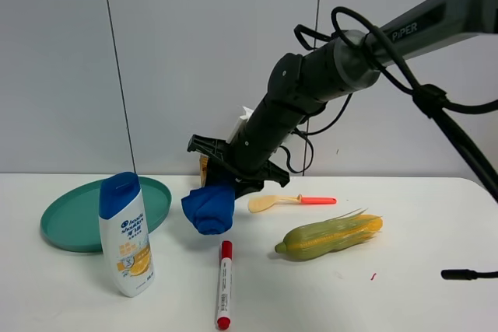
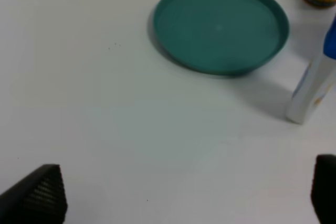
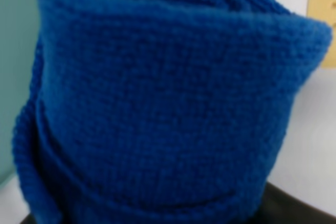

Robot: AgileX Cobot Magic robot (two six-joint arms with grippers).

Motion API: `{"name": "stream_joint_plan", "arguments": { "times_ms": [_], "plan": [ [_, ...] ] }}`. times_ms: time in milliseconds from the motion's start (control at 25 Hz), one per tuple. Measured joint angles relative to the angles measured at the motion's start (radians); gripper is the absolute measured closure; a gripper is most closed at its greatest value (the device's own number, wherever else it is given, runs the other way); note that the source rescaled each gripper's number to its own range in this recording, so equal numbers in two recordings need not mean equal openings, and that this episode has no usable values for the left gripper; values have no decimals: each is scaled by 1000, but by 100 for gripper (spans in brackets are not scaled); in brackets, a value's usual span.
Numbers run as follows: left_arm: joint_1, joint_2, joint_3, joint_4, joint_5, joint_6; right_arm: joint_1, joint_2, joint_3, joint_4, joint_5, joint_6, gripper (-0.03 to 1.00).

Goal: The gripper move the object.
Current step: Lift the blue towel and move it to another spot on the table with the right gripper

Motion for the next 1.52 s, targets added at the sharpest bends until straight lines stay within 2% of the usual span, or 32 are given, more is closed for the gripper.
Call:
{"name": "stream_joint_plan", "arguments": {
  "times_ms": [360, 720, 1520],
  "plan": [
    [0, 0, 0, 0, 0, 0, 1, 49, -3, 69, -44, 1, 97],
    [0, 0, 0, 0, 0, 0, 3, 110, -97, 102, -36, 1, 97],
    [0, 0, 0, 0, 0, 0, 12, 123, -102, 110, -15, 20, 96]
  ]
}}
